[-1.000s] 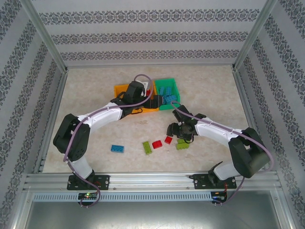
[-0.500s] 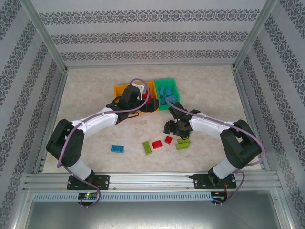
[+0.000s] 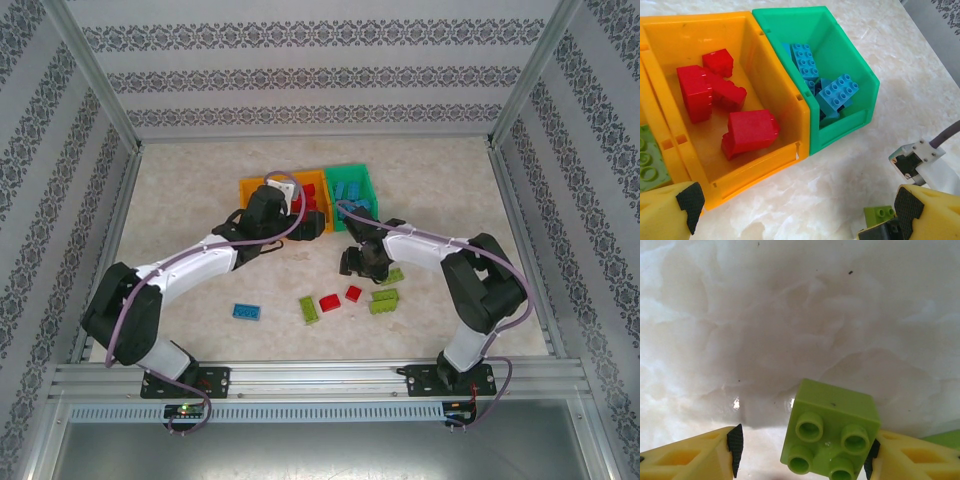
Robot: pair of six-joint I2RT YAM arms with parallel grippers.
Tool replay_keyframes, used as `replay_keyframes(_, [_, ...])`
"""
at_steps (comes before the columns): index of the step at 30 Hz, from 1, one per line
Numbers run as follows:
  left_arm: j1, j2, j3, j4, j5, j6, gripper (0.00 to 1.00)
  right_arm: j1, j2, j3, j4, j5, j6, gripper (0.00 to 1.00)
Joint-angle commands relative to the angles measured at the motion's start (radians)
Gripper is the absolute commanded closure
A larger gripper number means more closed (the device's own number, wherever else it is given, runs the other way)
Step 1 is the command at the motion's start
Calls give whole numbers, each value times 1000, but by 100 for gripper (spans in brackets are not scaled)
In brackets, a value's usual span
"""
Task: Sort the legos into containers by color
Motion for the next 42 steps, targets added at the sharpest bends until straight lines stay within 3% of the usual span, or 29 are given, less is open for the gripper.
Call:
replay_keyframes(1, [10,-41,-21,-7,-37,24,0,-2,39,31,2,85,-45,38])
replay_keyframes(8, [10,-76,-67,-27,-68,20,0,19,61,74,-39,145,-84,61])
replay_keyframes(14, [10,-120,-111,-65,-134,18,0,51,41,129,-46,179,-124,71])
replay_keyframes(18, [11,-163,-146,-112,-232,9,1,71,10,171,-3,141,-147,71])
replay_keyframes(26, [33,-245,-217,-226,-369,-29,1,72,26,313,204,-150,-153,72])
replay_keyframes(31, [68,-281,-260,-267,-366,-71,1,73,152,488,264,-307,-124,71])
replay_keyframes(42, [105,-327,-303,-394,-360,-152,1,75,404,782,263,-420,-57,70])
